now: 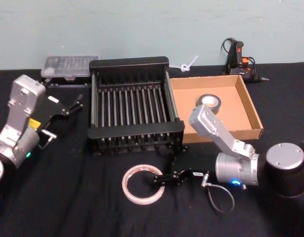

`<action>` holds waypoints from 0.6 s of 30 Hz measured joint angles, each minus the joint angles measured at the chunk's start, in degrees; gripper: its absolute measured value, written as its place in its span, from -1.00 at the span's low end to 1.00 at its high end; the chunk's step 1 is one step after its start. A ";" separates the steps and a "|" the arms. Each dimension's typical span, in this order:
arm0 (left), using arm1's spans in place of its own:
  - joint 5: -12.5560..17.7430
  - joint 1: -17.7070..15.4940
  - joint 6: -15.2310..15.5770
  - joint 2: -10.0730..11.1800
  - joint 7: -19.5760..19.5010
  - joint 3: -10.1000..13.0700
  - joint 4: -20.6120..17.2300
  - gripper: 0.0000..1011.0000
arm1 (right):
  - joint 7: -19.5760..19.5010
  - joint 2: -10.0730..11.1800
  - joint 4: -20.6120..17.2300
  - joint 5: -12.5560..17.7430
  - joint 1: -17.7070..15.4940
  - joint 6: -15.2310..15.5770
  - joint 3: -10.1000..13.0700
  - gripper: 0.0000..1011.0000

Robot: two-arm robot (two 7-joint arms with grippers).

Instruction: Pick up the white tape and place it into the black box , Pick up the silver tape and place it into the brown box.

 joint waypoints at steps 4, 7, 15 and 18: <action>0.00 0.00 0.00 0.00 0.00 0.00 0.00 0.98 | -0.11 -0.74 1.28 -0.52 0.88 -0.04 -0.75 0.98; 0.00 0.00 0.00 0.00 0.00 0.00 0.00 0.98 | -0.08 -1.10 1.92 -0.80 1.33 -0.04 -1.14 0.98; 0.00 0.00 0.00 0.00 0.00 0.00 0.00 0.98 | 0.25 -1.98 3.42 -1.24 2.47 0.12 -2.10 0.98; 0.00 0.00 0.00 0.00 0.00 0.00 0.00 0.98 | 0.38 -2.00 3.51 -1.29 2.59 0.29 -2.35 0.98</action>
